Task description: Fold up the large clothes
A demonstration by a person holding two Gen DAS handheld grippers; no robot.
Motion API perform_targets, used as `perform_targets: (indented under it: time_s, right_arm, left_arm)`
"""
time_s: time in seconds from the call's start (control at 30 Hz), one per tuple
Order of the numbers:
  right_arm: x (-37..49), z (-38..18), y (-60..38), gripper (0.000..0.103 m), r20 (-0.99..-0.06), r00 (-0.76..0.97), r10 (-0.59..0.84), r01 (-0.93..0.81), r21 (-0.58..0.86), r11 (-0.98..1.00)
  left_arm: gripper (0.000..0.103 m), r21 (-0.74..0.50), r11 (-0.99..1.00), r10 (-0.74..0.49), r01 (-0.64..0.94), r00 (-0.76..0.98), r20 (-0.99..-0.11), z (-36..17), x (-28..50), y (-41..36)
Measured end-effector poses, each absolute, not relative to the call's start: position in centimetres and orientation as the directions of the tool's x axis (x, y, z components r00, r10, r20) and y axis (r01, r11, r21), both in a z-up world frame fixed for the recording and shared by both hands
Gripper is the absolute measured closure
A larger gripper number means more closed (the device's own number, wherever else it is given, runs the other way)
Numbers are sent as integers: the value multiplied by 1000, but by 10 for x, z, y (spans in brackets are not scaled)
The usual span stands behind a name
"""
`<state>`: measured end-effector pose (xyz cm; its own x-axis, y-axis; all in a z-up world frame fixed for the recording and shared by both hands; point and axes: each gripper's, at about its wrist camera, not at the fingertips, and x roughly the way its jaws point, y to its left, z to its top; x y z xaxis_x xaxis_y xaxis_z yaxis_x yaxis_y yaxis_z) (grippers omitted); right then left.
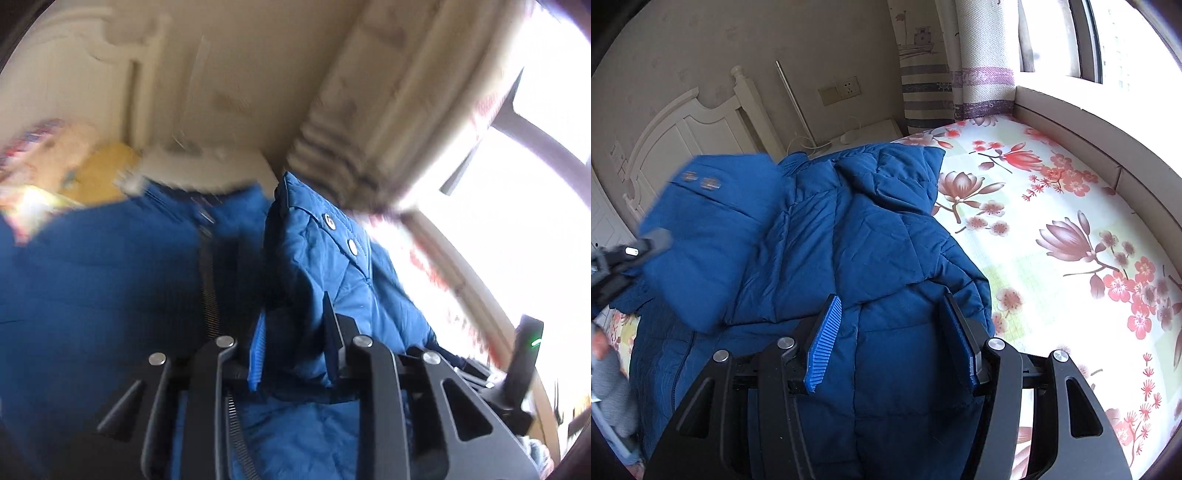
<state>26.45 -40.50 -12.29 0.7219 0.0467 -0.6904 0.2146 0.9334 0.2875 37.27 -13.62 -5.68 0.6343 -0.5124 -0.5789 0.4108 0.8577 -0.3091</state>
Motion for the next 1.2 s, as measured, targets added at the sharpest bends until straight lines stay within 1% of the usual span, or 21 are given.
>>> perform_targets:
  time_s: [0.07, 0.13, 0.23, 0.27, 0.33, 0.37, 0.43, 0.47, 0.5, 0.53, 0.57, 0.63, 0.67, 0.77, 0.8, 0.87, 0.93, 1.03, 1.07, 1.13, 1.2]
  right_arm:
    - [264, -123, -405, 46, -688, 724, 47, 214, 289, 933]
    - [264, -123, -405, 47, -688, 724, 47, 214, 289, 933]
    - [265, -123, -406, 46, -689, 723, 46, 214, 288, 934]
    - [265, -123, -406, 46, -688, 724, 47, 214, 288, 933]
    - [265, -123, -405, 47, -689, 723, 46, 215, 287, 933]
    - [265, -123, -406, 47, -690, 723, 45, 216, 287, 933]
    - [265, -123, -406, 47, -693, 720, 42, 218, 282, 934]
    - [265, -123, -405, 47, -693, 719, 39, 218, 280, 935]
    - [265, -123, -405, 47, -695, 718, 38, 219, 277, 935]
    - [265, -123, -405, 47, -696, 717, 36, 220, 275, 936]
    - [265, -123, -404, 47, -696, 717, 34, 221, 273, 936]
    - [265, -123, -403, 47, -698, 716, 30, 223, 269, 937]
    - [265, -123, -403, 47, -698, 715, 28, 224, 267, 937]
    - [265, -122, -403, 47, -699, 715, 23, 227, 262, 938]
    - [265, -122, -403, 47, -700, 714, 21, 228, 260, 938]
    - [266, -122, -402, 47, -701, 713, 16, 230, 255, 939]
    - [266, -123, -402, 47, -702, 712, 14, 231, 252, 940]
    - [264, -122, -403, 48, -695, 719, 10, 234, 256, 938]
    - [262, -120, -404, 48, -689, 724, 4, 240, 257, 936]
    - [257, -114, -404, 48, -677, 736, -32, 265, 245, 933]
    - [257, -99, -399, 48, -649, 759, -52, 252, 219, 943]
  left_arm:
    - [77, -342, 876, -478, 339, 698, -534, -37, 360, -93]
    - [77, -360, 893, -434, 270, 732, -526, -28, 354, -58]
    - [76, -360, 925, -321, 123, 760, -565, -32, 352, 3]
    - [74, -346, 936, -275, 69, 757, -593, -40, 354, 20]
    - [72, -335, 942, -233, 3, 725, -648, -58, 360, 43]
    - [69, -331, 943, -207, -45, 698, -685, -72, 364, 54]
    - [54, -322, 944, -197, -71, 662, -723, -87, 366, 62]
    - [40, -317, 945, -189, -80, 657, -730, -91, 365, 64]
    - [34, -313, 945, -175, -91, 668, -723, -92, 363, 67]
    - [33, -302, 948, -154, -100, 687, -710, -90, 361, 64]
    - [33, -287, 953, -139, -97, 701, -699, -88, 360, 63]
    - [31, -214, 974, -91, -70, 747, -659, -70, 359, 45]
    - [27, -191, 980, -81, -58, 759, -646, -64, 357, 44]
    - [23, -100, 993, -106, 56, 774, -624, -48, 366, 2]
    - [20, -73, 994, -107, 78, 769, -630, -48, 374, -8]
    - [20, 3, 996, -65, 91, 738, -671, -64, 396, -29]
    - [20, 25, 995, -49, 94, 702, -710, -83, 408, -31]
    - [20, 68, 994, 1, 83, 623, -782, -125, 424, -30]
    - [17, 89, 991, 7, 96, 638, -770, -132, 422, -30]
    - [15, 99, 990, 11, 101, 644, -765, -133, 419, -31]
    - [10, 107, 988, 11, 112, 640, -768, -136, 421, -33]
